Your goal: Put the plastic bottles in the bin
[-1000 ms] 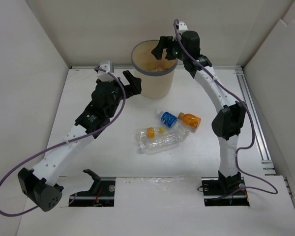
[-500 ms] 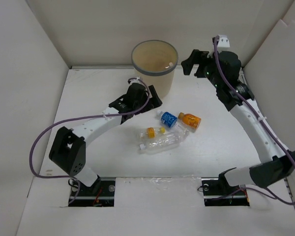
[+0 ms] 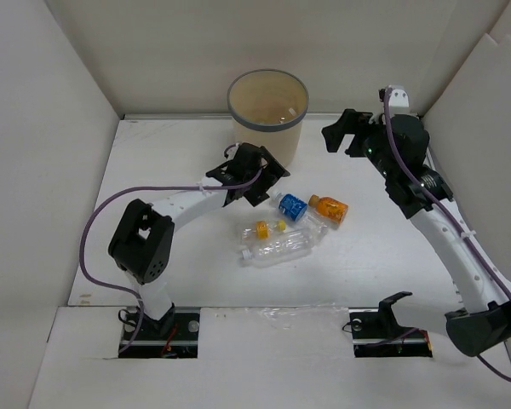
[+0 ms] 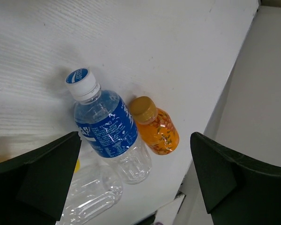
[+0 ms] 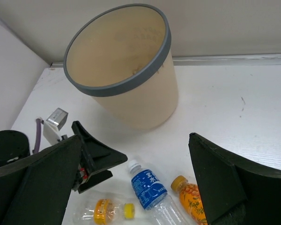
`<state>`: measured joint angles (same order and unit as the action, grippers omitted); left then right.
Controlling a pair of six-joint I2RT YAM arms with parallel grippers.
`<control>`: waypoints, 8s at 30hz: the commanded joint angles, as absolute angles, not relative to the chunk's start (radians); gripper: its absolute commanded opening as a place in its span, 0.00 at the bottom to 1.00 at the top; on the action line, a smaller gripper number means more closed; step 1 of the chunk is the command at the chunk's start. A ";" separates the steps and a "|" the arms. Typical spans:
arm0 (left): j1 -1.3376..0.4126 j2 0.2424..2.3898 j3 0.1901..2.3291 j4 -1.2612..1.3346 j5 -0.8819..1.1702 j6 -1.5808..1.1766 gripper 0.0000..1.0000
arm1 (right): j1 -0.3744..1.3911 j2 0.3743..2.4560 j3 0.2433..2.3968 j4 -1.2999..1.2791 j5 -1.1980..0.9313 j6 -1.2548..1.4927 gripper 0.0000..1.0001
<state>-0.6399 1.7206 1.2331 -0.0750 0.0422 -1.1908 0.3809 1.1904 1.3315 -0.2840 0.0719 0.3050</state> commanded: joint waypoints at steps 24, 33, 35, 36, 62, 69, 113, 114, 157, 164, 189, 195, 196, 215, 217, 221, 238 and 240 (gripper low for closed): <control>-0.614 2.008 1.356 -0.094 0.051 -1.342 0.57 | 0.391 1.003 1.216 -0.193 0.012 0.328 1.00; -0.604 2.017 1.347 -0.068 0.061 -1.351 0.40 | 0.391 0.974 1.207 -0.193 0.012 0.328 1.00; -0.595 2.017 1.338 -0.067 0.061 -1.351 0.29 | 0.391 0.965 1.207 -0.193 0.012 0.328 1.00; -0.595 2.017 1.338 -0.067 0.070 -1.351 0.24 | 0.391 0.965 1.207 -0.193 0.003 0.328 1.00; -0.644 1.694 1.597 -0.041 -0.006 -0.988 0.00 | 0.480 0.960 1.120 -0.181 -0.135 0.011 1.00; -0.644 1.629 1.683 -0.077 0.104 -0.844 0.00 | 0.515 1.074 1.129 -0.152 -0.049 -0.025 1.00; -0.644 1.023 1.028 -0.132 -0.249 -0.526 1.00 | 0.469 2.114 2.224 0.250 0.016 0.145 1.00; -0.644 1.038 1.043 -0.144 -0.258 -0.540 1.00 | 0.469 2.102 2.239 0.221 0.053 0.127 1.00; -0.604 1.120 1.023 -0.138 -0.256 -0.716 1.00 | 0.287 1.581 0.945 -0.282 -0.051 0.175 0.96; -0.604 1.111 1.014 -0.149 -0.305 -0.716 1.00 | 0.330 1.601 0.965 -0.333 0.005 0.196 0.75; -0.615 1.325 1.055 0.531 0.495 -0.546 1.00 | 0.281 1.304 1.046 0.158 -0.822 0.327 0.00; -0.624 1.347 1.077 0.586 0.505 -0.535 1.00 | 0.340 1.304 1.032 0.397 -0.989 0.449 0.00; -0.624 1.359 1.077 0.586 0.505 -0.535 1.00 | 0.341 1.304 1.020 0.417 -0.989 0.460 0.00; -0.624 1.400 1.115 0.666 0.443 -0.614 0.00 | 0.353 1.315 0.956 0.735 -1.097 0.638 0.52; -0.614 1.401 1.129 0.641 0.405 -0.629 0.00 | 0.333 1.292 0.927 0.723 -1.069 0.628 1.00; -0.601 1.440 1.327 0.461 0.173 -0.572 0.00 | 0.264 1.270 0.900 0.547 -0.922 0.533 1.00; -0.541 2.003 2.074 0.172 -0.343 -0.324 0.58 | 0.386 1.141 0.896 0.070 -0.639 0.183 1.00; -0.541 2.045 2.175 0.141 -0.371 -0.314 1.00 | 0.487 1.132 0.914 -0.032 -0.490 0.120 1.00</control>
<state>-0.5461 2.0296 2.0529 0.1844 -0.2764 -0.3458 0.3870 1.1561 0.8566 0.1390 -0.6449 0.2710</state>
